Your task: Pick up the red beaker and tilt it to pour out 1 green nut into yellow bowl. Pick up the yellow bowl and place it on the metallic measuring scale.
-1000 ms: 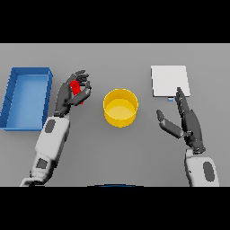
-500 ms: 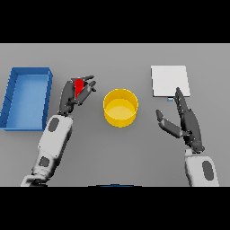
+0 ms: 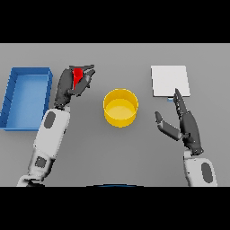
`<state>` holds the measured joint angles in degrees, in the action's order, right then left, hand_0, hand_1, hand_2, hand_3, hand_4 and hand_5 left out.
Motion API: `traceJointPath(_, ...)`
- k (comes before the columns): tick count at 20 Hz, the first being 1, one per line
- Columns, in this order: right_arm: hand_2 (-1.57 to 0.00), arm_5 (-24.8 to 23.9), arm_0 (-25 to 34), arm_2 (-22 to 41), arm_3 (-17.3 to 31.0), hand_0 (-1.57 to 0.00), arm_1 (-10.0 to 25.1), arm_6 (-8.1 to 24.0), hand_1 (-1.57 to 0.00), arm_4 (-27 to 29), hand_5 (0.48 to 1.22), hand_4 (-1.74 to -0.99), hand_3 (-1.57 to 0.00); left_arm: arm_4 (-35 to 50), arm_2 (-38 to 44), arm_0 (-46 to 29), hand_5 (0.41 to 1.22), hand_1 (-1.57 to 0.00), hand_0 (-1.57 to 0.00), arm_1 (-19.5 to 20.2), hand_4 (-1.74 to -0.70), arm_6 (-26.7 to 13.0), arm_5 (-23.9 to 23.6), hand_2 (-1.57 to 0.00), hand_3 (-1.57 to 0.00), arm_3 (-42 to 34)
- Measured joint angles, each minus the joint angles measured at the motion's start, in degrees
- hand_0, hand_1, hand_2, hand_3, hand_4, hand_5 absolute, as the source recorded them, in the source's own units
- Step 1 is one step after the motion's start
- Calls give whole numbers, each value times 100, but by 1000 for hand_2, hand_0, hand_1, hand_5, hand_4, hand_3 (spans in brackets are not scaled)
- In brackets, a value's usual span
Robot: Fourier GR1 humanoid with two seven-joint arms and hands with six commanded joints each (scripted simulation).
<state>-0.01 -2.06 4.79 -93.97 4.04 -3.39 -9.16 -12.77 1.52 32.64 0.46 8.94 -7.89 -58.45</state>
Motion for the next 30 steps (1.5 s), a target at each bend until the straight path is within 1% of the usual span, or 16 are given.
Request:
traceJointPath(2, 1, 20, 70, -38, 35, 1, 17, 37, 1, 46, 664, -1277, 1, -224, -234, 108, 1174, -1565, -1565, 178, -1616, -356, 11, -1565, -1560, -149)
traceJointPath(3, 1, 15, 44, -12, 79, 1, -13, -14, 1, 21, 667, -1277, 1, -319, -353, 124, 1170, -1565, -1565, 251, -1616, -463, 15, -1565, -1560, -210)
traceJointPath(5, 1, 15, -11, 2, 44, 1, 22, -88, 1, -21, 675, -1277, 1, -425, -519, 90, 1158, -1565, -1565, 386, -1616, -593, 56, -1565, -1560, -335)
traceJointPath(7, 1, 9, -15, -24, 70, 1, 1, -30, 1, 19, 679, -1277, 1, -462, -638, 39, 1140, -1565, -1565, 511, -1616, -662, 111, -1565, -1560, -461)
traceJointPath(10, 1, 11, -78, 3, 47, 1, -28, -55, 1, 14, 688, -1277, 1, -736, -998, 53, 1123, -1568, -1568, 717, -1677, -821, 158, -1568, -1565, -613)
traceJointPath(11, 1, 19, -11, -9, 56, 1, -39, -22, 1, 46, 688, -1274, 1, -917, -1179, 155, 1124, -1569, -1569, 843, -1690, -1005, 229, -1569, -1566, -668)
traceJointPath(12, 1, 34, -115, 14, 34, 1, -68, -103, 1, 55, 689, -1272, 1, -1120, -1371, 299, 1127, -1569, -1569, 977, -1700, -1182, 322, -1569, -1567, -643)
traceJointPath(14, 1, 2, -49, -14, -39, 1, -29, 37, 1, 45, 690, -1280, 1, -1549, -1783, 551, 1136, -1570, -1570, 1206, -1715, -1311, 475, -1570, -1569, -596)
traceJointPath(15, 1, 21, -96, 21, -72, 1, -33, -22, 1, 27, 692, -1284, 1, -1798, -1994, 687, 1145, -1570, -1570, 1318, -1720, -1417, 543, -1570, -1569, -541)
traceJointPath(16, 1, 5, -85, 44, -103, 1, -36, 16, 1, -12, 694, -1287, 1, -1990, -2188, 852, 1160, -1570, -1570, 1369, -1724, -1508, 639, -1570, -1570, -448)
traceJointPath(17, 1, -5, -92, 42, -5, 1, -49, 4, 1, -35, 695, -1290, 1, -2175, -2392, 968, 1172, -1570, -1570, 1473, -1728, -1582, 802, -1570, -1570, -414)
traceJointPath(20, 1, -27, -113, 75, -103, 1, -22, 31, 1, -104, 694, -1290, 1, -2565, -2964, 1246, 1196, -1571, -1571, 1667, -1734, -1551, 1327, -1571, -1570, -281)
traceJointPath(23, 1, 7, -115, 15, -96, 1, -27, 137, 1, 10, 678, -1284, 1, -2824, -3400, 1679, 1208, -1571, -1571, 1822, -1606, -1701, 1951, -1571, -1571, -138)
traceJointPath(26, 1, 25, -4, -73, -39, 1, -113, 287, 1, 209, 651, -1279, 1, -3120, -3896, 1985, 1214, -1571, -1571, 1906, -1663, -1716, 2373, -1571, -1355, 30)
traceJointPath(28, 1, 38, -82, -50, -47, 1, -153, 156, 1, 219, 635, -1292, 1, -3299, -4210, 2239, 1217, -1571, -1571, 1895, -1685, -1822, 2677, -1571, -1315, 69)
traceJointPath(30, 1, 15, -26, -98, 5, 1, -179, 245, 1, 269, 619, -1303, 1, -3468, -4494, 2559, 1218, -1571, -1571, 1874, -1699, -1800, 2916, -1571, -1267, 280)
